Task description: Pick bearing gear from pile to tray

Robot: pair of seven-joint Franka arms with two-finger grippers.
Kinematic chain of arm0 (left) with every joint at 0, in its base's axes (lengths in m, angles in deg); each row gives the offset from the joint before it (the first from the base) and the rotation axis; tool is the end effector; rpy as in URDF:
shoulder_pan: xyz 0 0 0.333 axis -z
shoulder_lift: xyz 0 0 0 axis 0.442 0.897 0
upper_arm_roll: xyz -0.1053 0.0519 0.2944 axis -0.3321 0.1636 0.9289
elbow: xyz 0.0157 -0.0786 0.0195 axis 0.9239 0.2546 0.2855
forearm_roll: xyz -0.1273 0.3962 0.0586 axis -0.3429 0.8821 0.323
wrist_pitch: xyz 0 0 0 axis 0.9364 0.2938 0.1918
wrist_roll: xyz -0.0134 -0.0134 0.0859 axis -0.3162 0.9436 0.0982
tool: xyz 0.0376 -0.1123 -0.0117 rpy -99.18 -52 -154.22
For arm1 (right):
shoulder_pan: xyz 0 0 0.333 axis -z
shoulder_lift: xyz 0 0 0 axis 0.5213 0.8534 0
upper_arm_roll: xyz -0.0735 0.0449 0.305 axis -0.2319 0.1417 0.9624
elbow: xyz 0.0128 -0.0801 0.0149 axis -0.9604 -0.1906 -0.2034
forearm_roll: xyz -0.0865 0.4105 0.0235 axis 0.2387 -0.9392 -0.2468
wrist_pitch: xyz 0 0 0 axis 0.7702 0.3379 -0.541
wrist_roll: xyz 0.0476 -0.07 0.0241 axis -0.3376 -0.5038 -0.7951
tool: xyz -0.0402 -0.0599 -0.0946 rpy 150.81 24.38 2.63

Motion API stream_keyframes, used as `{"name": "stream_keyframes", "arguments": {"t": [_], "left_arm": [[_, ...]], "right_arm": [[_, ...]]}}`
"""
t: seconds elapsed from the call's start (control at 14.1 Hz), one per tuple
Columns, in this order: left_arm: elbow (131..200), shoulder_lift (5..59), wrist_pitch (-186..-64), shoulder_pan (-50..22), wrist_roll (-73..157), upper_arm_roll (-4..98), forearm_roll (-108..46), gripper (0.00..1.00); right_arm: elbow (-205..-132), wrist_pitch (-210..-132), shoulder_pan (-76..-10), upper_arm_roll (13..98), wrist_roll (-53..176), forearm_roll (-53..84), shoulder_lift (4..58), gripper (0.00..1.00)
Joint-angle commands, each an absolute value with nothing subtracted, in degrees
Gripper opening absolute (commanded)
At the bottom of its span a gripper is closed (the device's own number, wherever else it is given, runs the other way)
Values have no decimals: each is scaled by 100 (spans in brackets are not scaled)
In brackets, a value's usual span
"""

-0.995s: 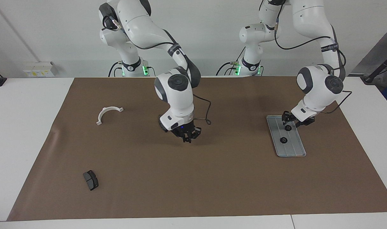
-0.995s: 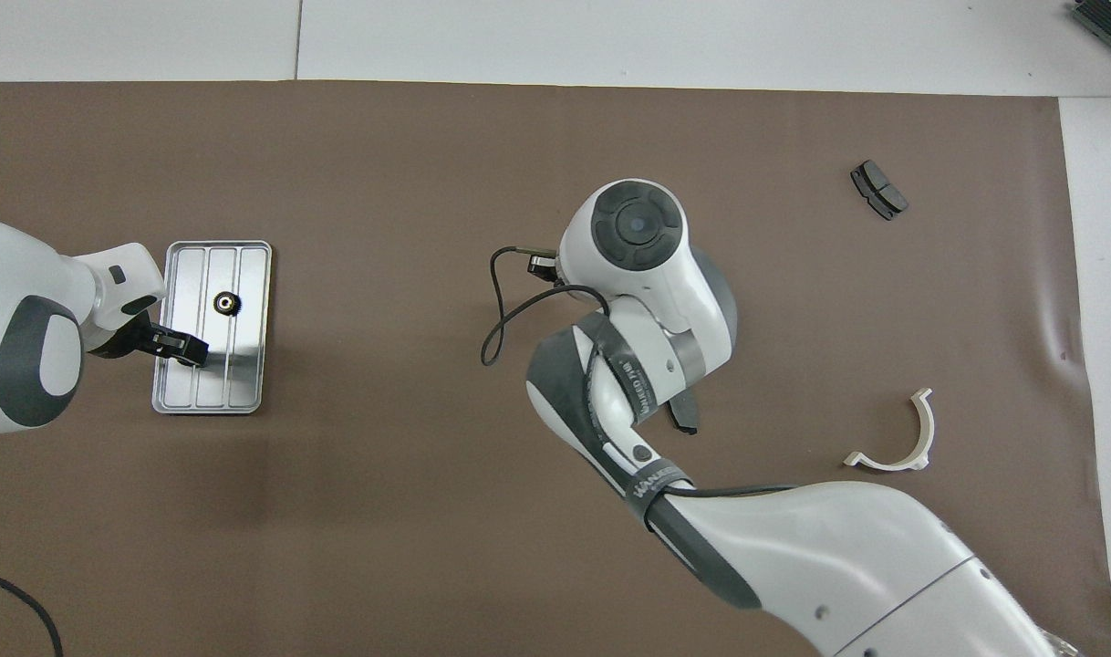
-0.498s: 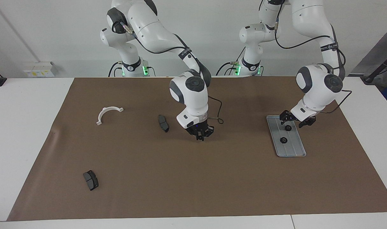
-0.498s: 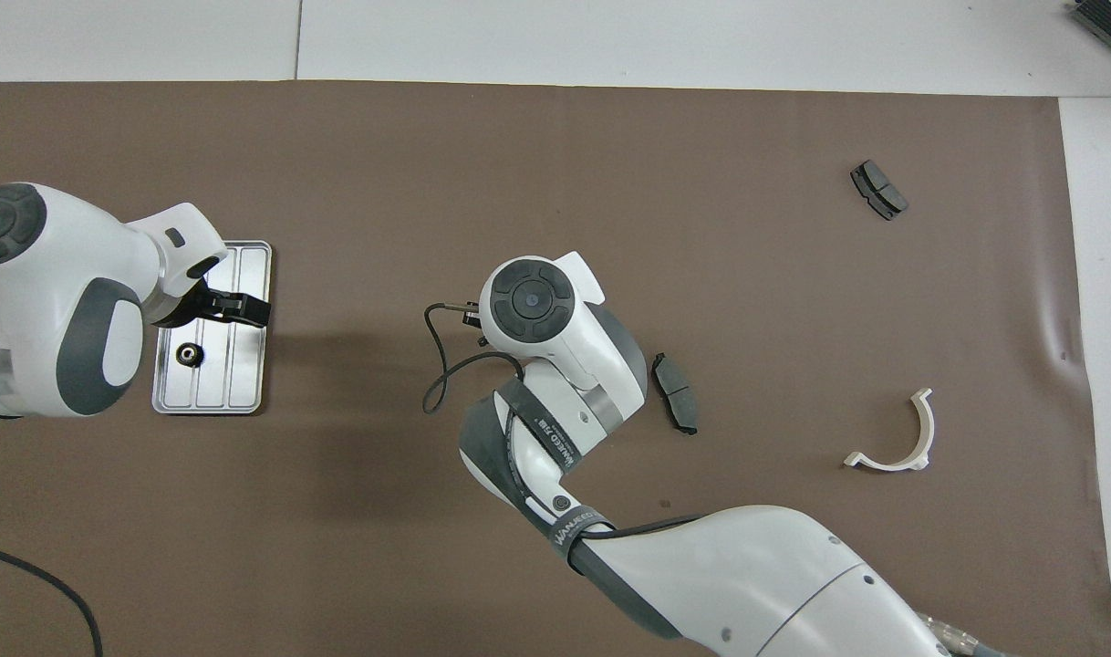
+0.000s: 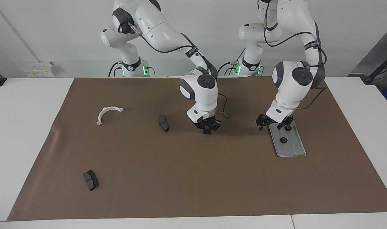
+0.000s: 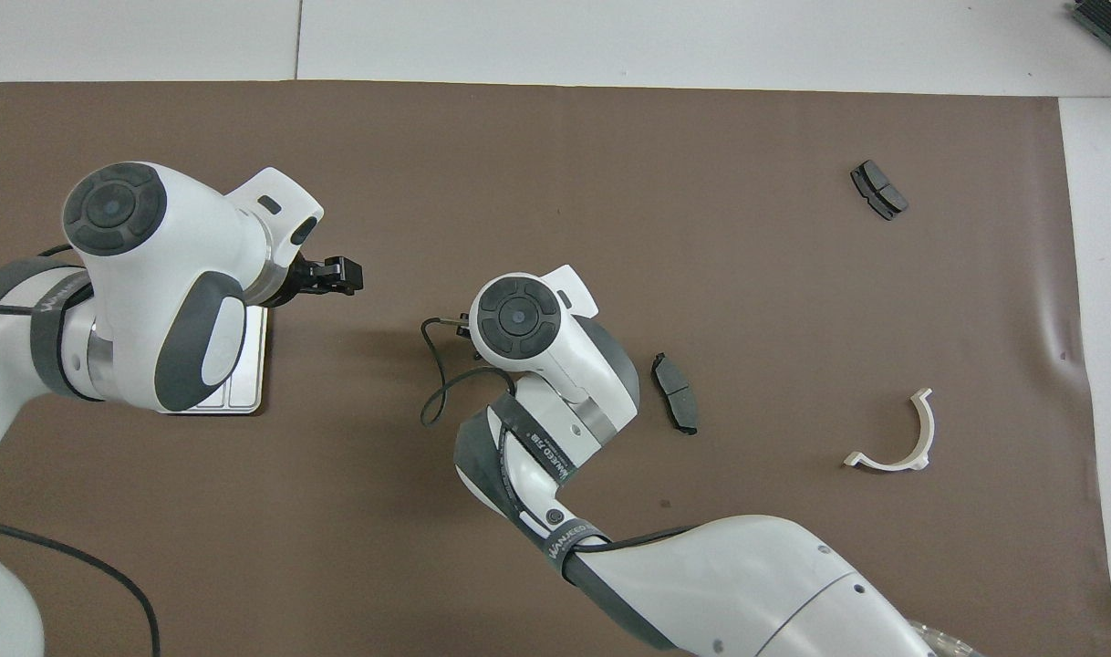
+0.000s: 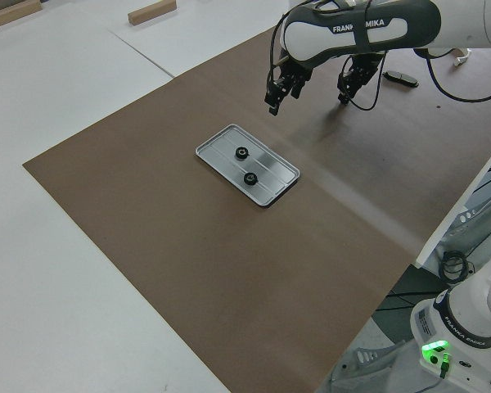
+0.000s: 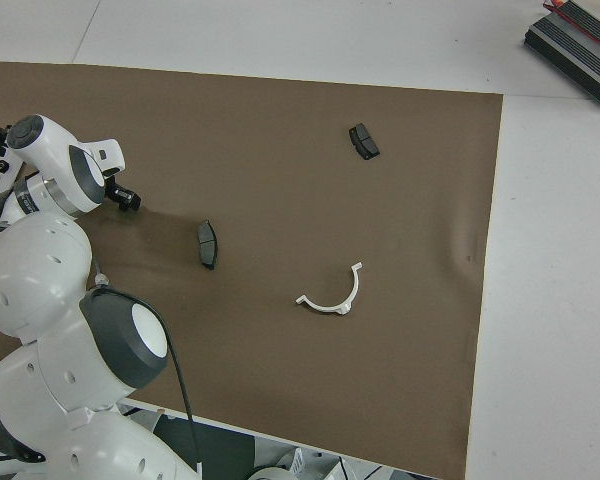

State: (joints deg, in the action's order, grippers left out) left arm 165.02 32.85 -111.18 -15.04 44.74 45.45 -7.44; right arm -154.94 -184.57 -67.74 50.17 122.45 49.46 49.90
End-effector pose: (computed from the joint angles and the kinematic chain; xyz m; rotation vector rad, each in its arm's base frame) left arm 0.6120 -0.1771 0.3820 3.0770 0.0804 0.1003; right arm 0.5808 0.4484 0.2769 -3.0604 0.3469 -0.1546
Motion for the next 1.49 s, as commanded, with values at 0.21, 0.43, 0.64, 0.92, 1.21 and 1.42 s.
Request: {"name": "stream_keyframes", "arguments": {"t": [0.21, 0.43, 0.64, 0.92, 1.21, 1.42], "left_arm": [[15549, 3886, -11046, -604, 5816, 4658, -903, 79], [15099, 4431, -10984, -32, 6607, 4684, -842, 71], [15081, 4590, -10993, 285, 6714, 4684, -597, 68], [15151, 4739, -11063, 479, 6837, 4685, -411, 61], [15563, 4713, -11343, 567, 6864, 4693, -358, 58], [15748, 4696, -11537, 567, 6899, 4685, -358, 58]], "right_arm": [[-15734, -18006, -5667, 4985, 11216, 5185, 3969, 100], [-15725, -17654, -5165, 4986, 10597, 5177, 3652, 100], [-15708, -17329, -4629, 4986, 9939, 5177, 3362, 100], [-15699, -16960, -4049, 4986, 9262, 5168, 3037, 100], [-15681, -16345, -3547, 4994, 8498, 5124, 2624, 100], [-15673, -15862, -3240, 4994, 8110, 5045, 2290, 100]]}}
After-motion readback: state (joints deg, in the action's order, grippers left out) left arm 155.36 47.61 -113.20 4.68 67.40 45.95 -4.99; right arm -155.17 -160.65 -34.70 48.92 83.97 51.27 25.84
